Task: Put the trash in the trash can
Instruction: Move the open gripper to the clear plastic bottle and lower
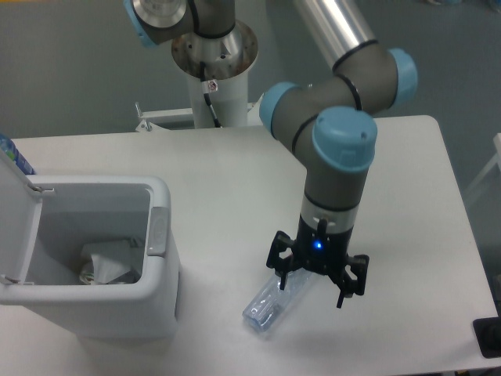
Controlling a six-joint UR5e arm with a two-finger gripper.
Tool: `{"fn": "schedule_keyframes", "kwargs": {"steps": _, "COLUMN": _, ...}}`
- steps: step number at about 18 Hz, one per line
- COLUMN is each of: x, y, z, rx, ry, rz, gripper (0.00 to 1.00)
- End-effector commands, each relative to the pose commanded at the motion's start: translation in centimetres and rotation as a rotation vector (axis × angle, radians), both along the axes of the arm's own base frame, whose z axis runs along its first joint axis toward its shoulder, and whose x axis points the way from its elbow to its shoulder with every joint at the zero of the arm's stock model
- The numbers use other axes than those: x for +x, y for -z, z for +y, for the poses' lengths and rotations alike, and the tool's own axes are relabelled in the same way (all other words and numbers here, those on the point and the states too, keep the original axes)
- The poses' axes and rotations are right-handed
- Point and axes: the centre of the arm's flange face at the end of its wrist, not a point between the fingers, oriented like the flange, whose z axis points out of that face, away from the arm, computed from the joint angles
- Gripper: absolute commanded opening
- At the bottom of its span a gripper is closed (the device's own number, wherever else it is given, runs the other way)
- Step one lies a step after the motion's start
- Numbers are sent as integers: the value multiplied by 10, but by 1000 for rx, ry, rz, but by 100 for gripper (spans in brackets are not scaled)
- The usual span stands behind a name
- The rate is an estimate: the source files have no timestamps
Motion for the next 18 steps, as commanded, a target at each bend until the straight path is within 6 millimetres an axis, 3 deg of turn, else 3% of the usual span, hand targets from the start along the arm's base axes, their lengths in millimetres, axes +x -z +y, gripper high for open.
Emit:
{"fn": "schedule_keyframes", "kwargs": {"steps": 5, "x": 11, "y": 26, "z": 19, "rx": -36, "ry": 26, "rz": -2, "gripper": 100}}
{"fn": "schedule_keyframes", "kwargs": {"steps": 8, "x": 37, "y": 52, "z": 40, "rx": -147, "ry": 61, "rz": 44, "gripper": 100}}
{"fn": "schedule_keyframes", "kwargs": {"steps": 13, "x": 58, "y": 85, "z": 53, "rx": -210, "ry": 112, "rz": 23, "gripper": 100}}
{"fn": "schedule_keyframes", "kwargs": {"steps": 18, "x": 59, "y": 115, "z": 57, "rx": -258, "ry": 138, "rz": 12, "gripper": 100}}
